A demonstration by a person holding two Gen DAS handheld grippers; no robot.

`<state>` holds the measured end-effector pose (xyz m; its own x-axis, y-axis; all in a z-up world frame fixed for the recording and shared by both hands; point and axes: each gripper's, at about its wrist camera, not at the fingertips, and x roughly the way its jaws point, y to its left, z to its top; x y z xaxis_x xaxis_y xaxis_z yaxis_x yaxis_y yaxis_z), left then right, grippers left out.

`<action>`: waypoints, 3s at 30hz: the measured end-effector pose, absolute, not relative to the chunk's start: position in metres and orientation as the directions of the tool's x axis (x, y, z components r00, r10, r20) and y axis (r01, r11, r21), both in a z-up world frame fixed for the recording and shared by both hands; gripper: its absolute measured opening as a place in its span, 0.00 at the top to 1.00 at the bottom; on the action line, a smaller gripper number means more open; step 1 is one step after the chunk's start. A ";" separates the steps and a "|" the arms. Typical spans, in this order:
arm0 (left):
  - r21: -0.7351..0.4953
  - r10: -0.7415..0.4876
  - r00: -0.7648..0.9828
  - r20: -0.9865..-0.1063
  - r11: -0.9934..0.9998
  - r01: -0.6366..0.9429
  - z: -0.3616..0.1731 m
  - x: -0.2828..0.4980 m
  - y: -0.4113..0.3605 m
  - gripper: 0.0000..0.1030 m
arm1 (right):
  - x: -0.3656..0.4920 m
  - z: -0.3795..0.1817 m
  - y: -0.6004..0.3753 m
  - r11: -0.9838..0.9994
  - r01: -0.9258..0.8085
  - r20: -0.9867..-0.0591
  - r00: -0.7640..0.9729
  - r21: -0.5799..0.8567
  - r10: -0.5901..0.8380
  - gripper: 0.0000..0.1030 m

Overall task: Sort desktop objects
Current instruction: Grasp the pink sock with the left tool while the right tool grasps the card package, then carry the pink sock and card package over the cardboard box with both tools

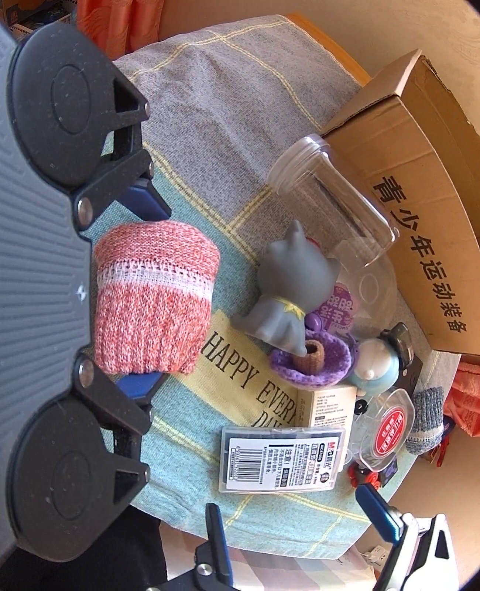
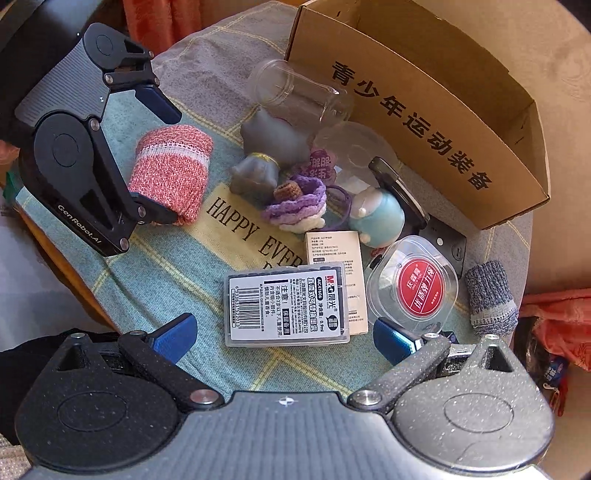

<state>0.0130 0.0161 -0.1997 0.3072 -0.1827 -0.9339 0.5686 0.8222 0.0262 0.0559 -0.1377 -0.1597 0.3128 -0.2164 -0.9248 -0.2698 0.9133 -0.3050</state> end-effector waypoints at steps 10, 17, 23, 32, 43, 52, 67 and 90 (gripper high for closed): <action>0.007 -0.194 0.310 -0.931 0.839 0.544 -0.200 0.011 0.021 0.22 | 0.062 -0.190 -0.125 0.854 -0.327 -0.892 0.348 -0.404 -0.288 0.07; 0.000 -0.197 0.309 -0.930 0.844 0.537 -0.199 0.011 0.023 0.21 | 0.064 -0.197 -0.124 0.834 -0.345 -0.882 0.356 -0.432 -0.309 0.10; -0.005 -0.200 0.304 -0.932 0.843 0.538 -0.198 0.011 0.026 0.21 | 0.067 -0.200 -0.119 0.818 -0.361 -0.875 0.366 -0.447 -0.316 0.09; -0.024 -0.214 0.294 -0.932 0.843 0.537 -0.194 0.013 0.033 0.25 | 0.069 -0.199 -0.118 0.803 -0.404 -0.883 0.359 -0.439 -0.302 0.10; -0.047 -0.227 0.290 -0.930 0.854 0.518 -0.179 0.019 0.045 0.37 | 0.085 -0.181 -0.130 0.840 -0.343 -0.885 0.362 -0.420 -0.294 0.10; -0.048 -0.235 0.314 -0.920 0.862 0.505 -0.158 0.022 0.039 0.38 | 0.095 -0.158 -0.131 0.844 -0.326 -0.879 0.370 -0.427 -0.301 0.10; -0.041 -0.230 0.358 -0.905 0.884 0.465 -0.094 0.050 0.026 0.38 | 0.114 -0.096 -0.141 0.861 -0.235 -0.845 0.425 -0.450 -0.325 0.10; 0.021 -0.224 0.481 -0.848 0.891 0.454 -0.040 0.163 0.013 0.37 | 0.186 -0.018 -0.186 0.844 -0.136 -0.756 0.533 -0.520 -0.380 0.10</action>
<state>0.1631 0.0131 -0.0397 0.4809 -0.2244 -0.8476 0.4535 0.8910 0.0214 0.1858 -0.1862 -0.0178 0.5328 -0.3798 -0.7562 -0.1361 0.8435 -0.5196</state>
